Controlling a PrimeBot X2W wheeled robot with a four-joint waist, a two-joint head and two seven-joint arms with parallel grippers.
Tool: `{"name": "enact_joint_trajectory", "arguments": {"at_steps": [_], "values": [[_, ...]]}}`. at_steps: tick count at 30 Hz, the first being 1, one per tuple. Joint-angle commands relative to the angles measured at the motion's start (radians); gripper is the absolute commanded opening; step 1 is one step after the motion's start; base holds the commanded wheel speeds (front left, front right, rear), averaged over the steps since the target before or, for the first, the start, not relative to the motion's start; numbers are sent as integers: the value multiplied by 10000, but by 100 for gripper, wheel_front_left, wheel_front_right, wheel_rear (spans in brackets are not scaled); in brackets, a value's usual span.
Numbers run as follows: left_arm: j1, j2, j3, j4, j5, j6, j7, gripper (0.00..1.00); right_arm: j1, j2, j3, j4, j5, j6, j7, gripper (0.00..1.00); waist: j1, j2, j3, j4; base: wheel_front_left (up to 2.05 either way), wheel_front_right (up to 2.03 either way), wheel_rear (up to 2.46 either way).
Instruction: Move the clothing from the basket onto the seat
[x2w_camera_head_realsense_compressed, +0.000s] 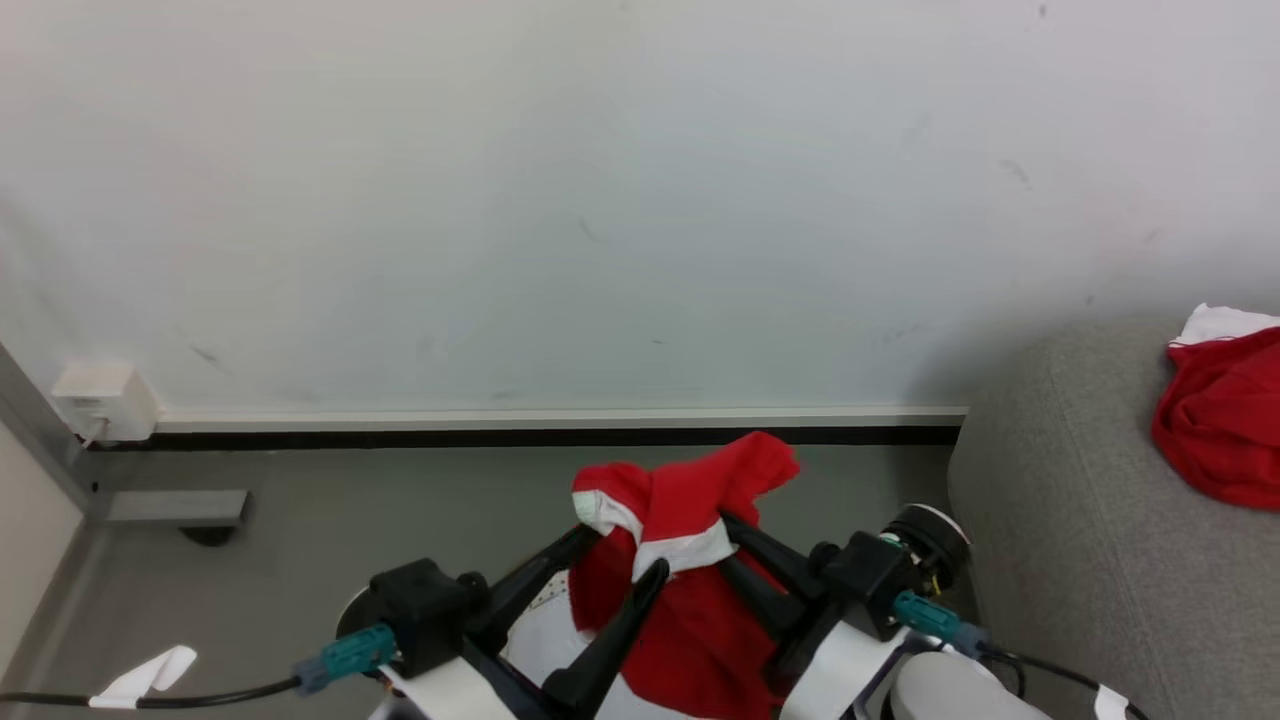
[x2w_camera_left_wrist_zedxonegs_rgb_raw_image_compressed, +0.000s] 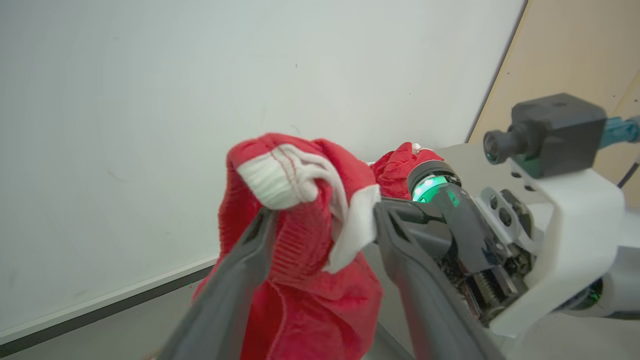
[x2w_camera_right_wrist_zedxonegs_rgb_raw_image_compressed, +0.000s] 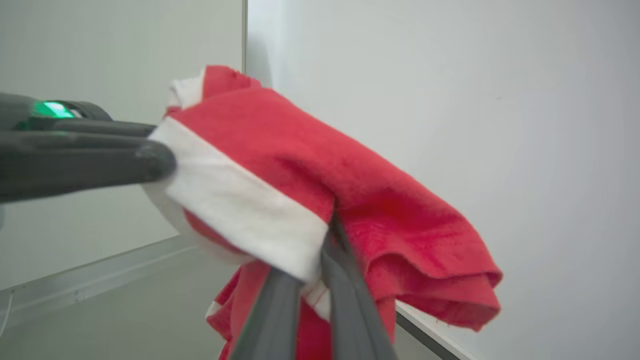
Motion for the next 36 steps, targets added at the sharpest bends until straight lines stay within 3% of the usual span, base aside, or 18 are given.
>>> {"name": "enact_joint_trajectory", "arguments": {"at_steps": [1,7,15,21,25,29,36], "values": [[67,11,33,44,160,43,-91,100,156,-102,-96,-55,-67,-20,2,0,0,0,67,-153,0,0,0],[153,32,-31,353,540,114,-604,100,491,-394,-1194,-415,-359,-20,1,0,0,0,340,-1101,0,0,0],[37,-392,-303,776,905,-67,-1007,100,775,-662,-2624,-872,-864,-22,1,0,0,0,767,-2816,0,0,0],[-287,-755,-414,1094,1134,-280,-1191,100,717,-853,-3538,-1045,-1152,-22,1,0,0,0,1239,-3497,0,0,0],[-592,-819,-414,1198,1344,-455,-1250,100,193,-847,-4758,-1060,-1265,-22,1,0,0,0,1816,-3471,0,0,0],[-1073,-780,-422,1162,1555,-675,-1280,100,-843,-1094,-6500,-910,-1647,-22,1,0,0,0,2764,-3018,0,0,0],[-2279,-518,-199,800,1763,-1022,-1222,100,-3792,-1578,-10779,-463,-3033,-22,407,0,0,0,5314,-1688,0,0,0]]}}
